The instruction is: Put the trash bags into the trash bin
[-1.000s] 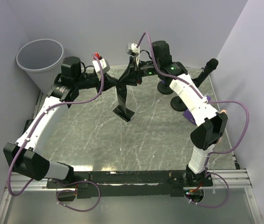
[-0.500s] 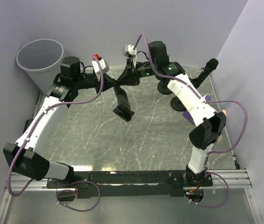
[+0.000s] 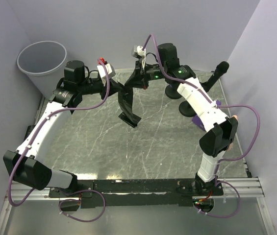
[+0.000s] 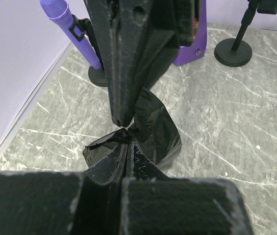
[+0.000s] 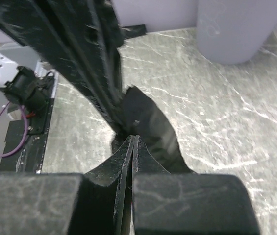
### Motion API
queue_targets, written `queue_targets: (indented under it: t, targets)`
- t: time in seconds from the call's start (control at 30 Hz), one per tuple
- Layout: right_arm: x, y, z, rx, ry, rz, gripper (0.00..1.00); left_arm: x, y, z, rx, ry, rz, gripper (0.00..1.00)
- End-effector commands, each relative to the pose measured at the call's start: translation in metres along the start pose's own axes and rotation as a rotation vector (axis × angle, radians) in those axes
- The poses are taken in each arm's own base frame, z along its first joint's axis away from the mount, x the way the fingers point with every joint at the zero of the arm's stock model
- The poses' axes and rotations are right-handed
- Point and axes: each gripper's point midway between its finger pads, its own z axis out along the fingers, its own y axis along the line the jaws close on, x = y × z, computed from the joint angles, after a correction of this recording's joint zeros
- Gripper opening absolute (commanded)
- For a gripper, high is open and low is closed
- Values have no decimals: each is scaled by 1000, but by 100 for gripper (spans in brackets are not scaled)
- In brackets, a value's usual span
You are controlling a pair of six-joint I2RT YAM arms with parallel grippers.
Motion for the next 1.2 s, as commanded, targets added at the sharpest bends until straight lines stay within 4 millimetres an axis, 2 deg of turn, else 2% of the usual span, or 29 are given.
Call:
queue_targets:
  t: [0.0, 0.13, 0.23, 0.3, 0.37, 0.43, 0.5, 0.6, 0.7, 0.97, 1.17]
  targets:
    - [-28, -1, -20, 73, -48, -64, 0, -19, -2, -7, -17, -45, 61, 1]
    - [-30, -6, -23, 95, -49, -61, 0, -19, -2, -7, -21, -45, 59, 1]
    - [-32, 5, -21, 36, -56, -80, 0, -19, -3, -7, -15, -43, 62, 1]
    - [-27, 13, -14, 5, -34, -105, 14, -21, -3, -7, -9, -53, 67, 1]
    - [-18, 19, -6, -17, -4, -125, 21, -23, -2, -5, -9, -63, 69, 1]
    - [-16, 25, 0, -38, 0, -124, 24, -24, -1, -4, -6, -64, 68, 1]
    - [-22, 28, 1, -50, -17, -121, 27, -25, 0, -4, -1, -58, 71, 1]
    - [-28, 29, 1, -66, -30, -135, 32, -24, -2, -4, 10, -55, 80, 10]
    - [-30, 26, 3, -63, -37, -131, 31, -24, -5, -4, 28, -53, 85, 16]
    - [-30, 19, 11, -38, -38, -133, 25, -22, -11, -3, 84, -36, 100, 8]
    - [-35, 14, 14, -12, -46, -133, 21, -20, -12, -3, 120, -10, 144, 9]
